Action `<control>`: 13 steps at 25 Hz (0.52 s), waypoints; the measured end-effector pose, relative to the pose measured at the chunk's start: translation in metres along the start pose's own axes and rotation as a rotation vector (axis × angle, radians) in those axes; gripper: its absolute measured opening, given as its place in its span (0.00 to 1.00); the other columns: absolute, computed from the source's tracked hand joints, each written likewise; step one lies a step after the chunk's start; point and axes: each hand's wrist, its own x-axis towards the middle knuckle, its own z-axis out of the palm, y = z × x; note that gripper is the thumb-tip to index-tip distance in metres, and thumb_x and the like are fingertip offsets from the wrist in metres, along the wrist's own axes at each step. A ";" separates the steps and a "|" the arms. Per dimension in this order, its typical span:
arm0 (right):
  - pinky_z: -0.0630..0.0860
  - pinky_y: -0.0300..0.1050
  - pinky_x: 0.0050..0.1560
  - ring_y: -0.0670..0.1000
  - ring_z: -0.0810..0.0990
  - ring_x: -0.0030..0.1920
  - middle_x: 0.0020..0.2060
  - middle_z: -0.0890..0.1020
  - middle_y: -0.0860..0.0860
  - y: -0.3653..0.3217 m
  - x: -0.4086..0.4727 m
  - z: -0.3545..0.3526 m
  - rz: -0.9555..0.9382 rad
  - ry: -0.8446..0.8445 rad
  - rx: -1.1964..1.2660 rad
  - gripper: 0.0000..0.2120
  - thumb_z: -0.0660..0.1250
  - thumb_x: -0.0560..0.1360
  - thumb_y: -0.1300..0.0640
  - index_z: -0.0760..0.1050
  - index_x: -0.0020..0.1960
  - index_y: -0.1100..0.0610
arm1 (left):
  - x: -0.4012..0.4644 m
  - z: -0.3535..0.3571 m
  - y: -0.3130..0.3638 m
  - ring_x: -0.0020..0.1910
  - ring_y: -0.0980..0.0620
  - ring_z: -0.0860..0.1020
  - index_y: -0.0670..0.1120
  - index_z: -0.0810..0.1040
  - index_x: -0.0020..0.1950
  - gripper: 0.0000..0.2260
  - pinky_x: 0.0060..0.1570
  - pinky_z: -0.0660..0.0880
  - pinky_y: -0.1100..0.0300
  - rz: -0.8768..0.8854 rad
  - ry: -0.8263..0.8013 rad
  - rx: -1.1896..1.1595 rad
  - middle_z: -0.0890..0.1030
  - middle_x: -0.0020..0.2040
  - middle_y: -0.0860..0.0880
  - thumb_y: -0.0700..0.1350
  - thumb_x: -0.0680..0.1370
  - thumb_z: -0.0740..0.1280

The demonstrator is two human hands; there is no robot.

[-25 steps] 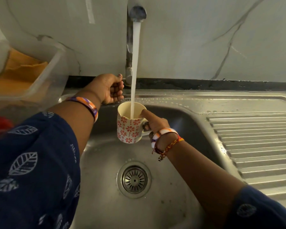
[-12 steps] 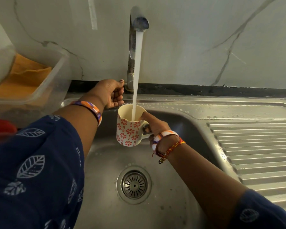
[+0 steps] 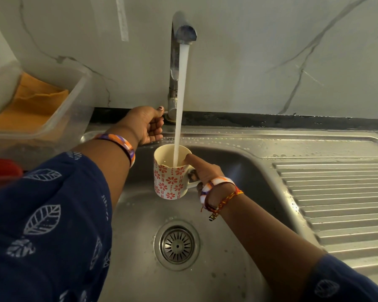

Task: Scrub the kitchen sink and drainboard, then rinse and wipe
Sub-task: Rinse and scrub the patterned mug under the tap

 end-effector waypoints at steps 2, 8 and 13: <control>0.64 0.39 0.31 0.48 0.69 0.31 0.32 0.74 0.52 0.004 0.002 0.001 0.003 0.001 -0.008 0.18 0.71 0.70 0.53 0.78 0.54 0.64 | -0.001 0.000 0.000 0.33 0.54 0.72 0.44 0.74 0.39 0.12 0.41 0.74 0.58 0.002 0.004 0.004 0.74 0.34 0.50 0.49 0.78 0.65; 0.65 0.39 0.31 0.48 0.71 0.33 0.33 0.74 0.52 0.015 0.006 0.000 0.022 0.011 0.005 0.19 0.71 0.70 0.53 0.78 0.55 0.65 | 0.000 0.000 0.000 0.34 0.54 0.73 0.44 0.74 0.38 0.12 0.39 0.74 0.58 0.010 0.016 0.012 0.74 0.34 0.50 0.49 0.78 0.65; 0.64 0.40 0.31 0.48 0.70 0.32 0.33 0.73 0.52 0.030 0.011 0.000 0.064 0.016 0.051 0.17 0.71 0.70 0.55 0.76 0.55 0.63 | 0.002 0.000 -0.001 0.34 0.54 0.74 0.45 0.75 0.39 0.12 0.38 0.74 0.59 0.019 0.011 0.030 0.76 0.35 0.50 0.50 0.78 0.65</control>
